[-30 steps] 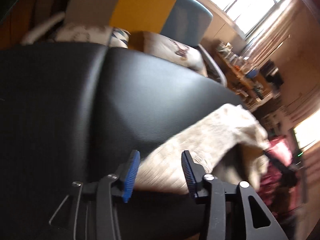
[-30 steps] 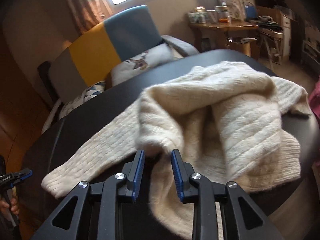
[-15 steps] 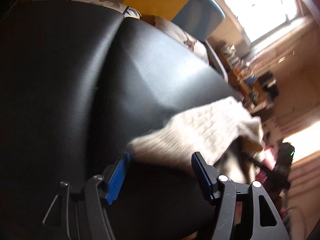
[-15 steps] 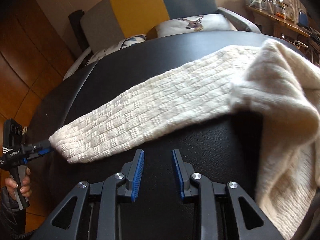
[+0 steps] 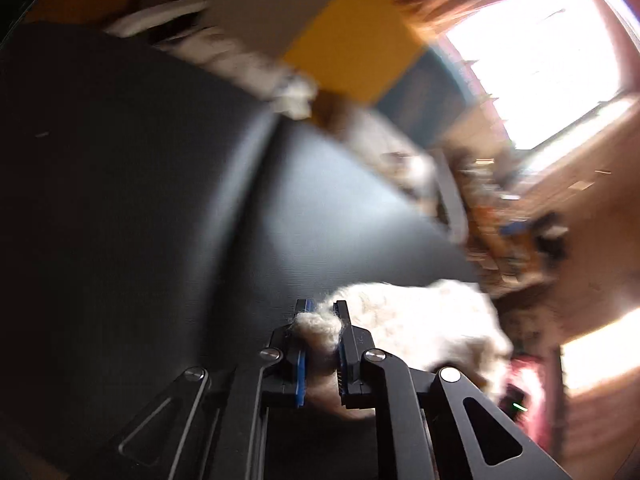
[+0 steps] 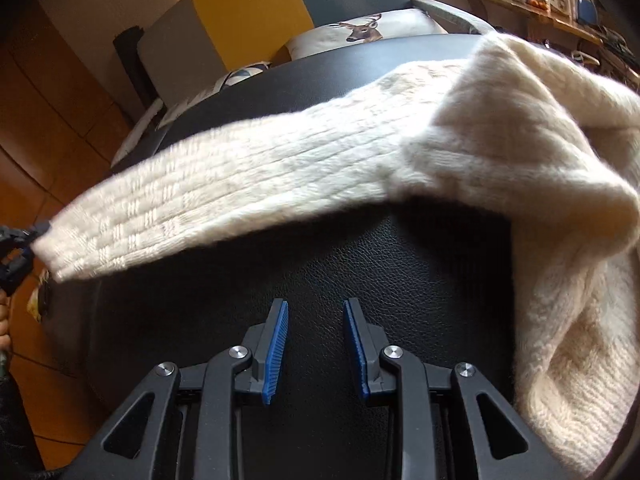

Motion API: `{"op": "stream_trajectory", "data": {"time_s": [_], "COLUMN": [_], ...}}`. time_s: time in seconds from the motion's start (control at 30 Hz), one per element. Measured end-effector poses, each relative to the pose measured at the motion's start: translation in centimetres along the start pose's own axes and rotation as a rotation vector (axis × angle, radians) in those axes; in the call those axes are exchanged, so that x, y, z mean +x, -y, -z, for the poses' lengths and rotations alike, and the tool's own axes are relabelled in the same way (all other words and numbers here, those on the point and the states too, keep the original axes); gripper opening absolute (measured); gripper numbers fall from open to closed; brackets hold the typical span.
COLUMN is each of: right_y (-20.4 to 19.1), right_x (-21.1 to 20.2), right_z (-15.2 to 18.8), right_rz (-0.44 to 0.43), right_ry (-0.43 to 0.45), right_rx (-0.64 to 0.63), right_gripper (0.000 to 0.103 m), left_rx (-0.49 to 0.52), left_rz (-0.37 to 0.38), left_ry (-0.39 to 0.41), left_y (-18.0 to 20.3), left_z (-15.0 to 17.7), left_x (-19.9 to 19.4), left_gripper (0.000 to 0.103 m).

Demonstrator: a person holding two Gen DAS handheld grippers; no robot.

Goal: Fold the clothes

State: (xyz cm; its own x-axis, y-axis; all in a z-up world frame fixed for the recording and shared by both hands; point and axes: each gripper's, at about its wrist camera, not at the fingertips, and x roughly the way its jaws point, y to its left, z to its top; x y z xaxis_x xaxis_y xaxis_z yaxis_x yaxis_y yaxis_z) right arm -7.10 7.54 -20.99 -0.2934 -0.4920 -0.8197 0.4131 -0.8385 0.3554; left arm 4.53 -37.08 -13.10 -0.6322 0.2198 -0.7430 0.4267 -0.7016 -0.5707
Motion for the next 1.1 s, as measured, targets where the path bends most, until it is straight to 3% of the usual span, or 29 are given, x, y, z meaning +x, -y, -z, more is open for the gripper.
{"op": "stream_trajectory", "data": {"time_s": [0.07,0.17,0.33,0.43,0.57,0.67,0.83,0.87,0.9,0.97,1.1], "right_y": [0.1,0.1,0.3,0.4,-2.1,-4.3,-6.0,-6.3,-6.4,-5.7,-6.9], "right_x": [-0.6,-1.4,-2.8,-3.3,-2.8,-1.6,3.0,3.9,4.9,6.6,7.5], "right_z": [0.2,0.5,1.0,1.0,-0.9,-3.1,-6.5,-7.1,-7.7,-8.0,-8.5], "right_rz": [-0.002,-0.004,-0.011,-0.032,-0.01,0.013,0.127,0.15,0.162,0.142,0.083], "right_ry": [0.011,0.029,0.058,0.077,0.08,0.085,0.0,-0.017,-0.04,-0.095,-0.075], "right_rx": [-0.004,-0.01,-0.018,-0.025,-0.124,-0.195,-0.225,-0.231,-0.223,-0.155,-0.121], "right_gripper": [0.028,0.028,0.028,0.028,0.028,0.028,0.028,0.028,0.028,0.03,0.031], "left_rx": [-0.043,-0.105,-0.138,-0.135,-0.146,-0.122,-0.002,0.022,0.048,0.1,0.082], "left_rz": [-0.103,-0.136,-0.124,-0.152,-0.167,-0.17,-0.225,-0.243,-0.281,-0.313,-0.322], "left_ry": [-0.077,-0.076,0.006,-0.004,-0.036,-0.054,-0.052,-0.049,-0.037,0.014,0.083], "left_y": [-1.5,-2.8,-4.3,-5.8,-6.9,-6.5,-4.0,-3.4,-2.9,-1.8,-1.8], "left_z": [-0.5,-0.3,1.4,3.1,5.1,5.8,5.8,5.8,5.9,6.0,4.6], "left_x": [2.2,2.8,0.2,-0.6,-0.2,0.6,3.2,3.8,4.2,4.0,2.7], "left_gripper": [0.018,0.022,0.037,0.04,0.041,0.046,0.052,0.05,0.031,0.012,0.012]}}
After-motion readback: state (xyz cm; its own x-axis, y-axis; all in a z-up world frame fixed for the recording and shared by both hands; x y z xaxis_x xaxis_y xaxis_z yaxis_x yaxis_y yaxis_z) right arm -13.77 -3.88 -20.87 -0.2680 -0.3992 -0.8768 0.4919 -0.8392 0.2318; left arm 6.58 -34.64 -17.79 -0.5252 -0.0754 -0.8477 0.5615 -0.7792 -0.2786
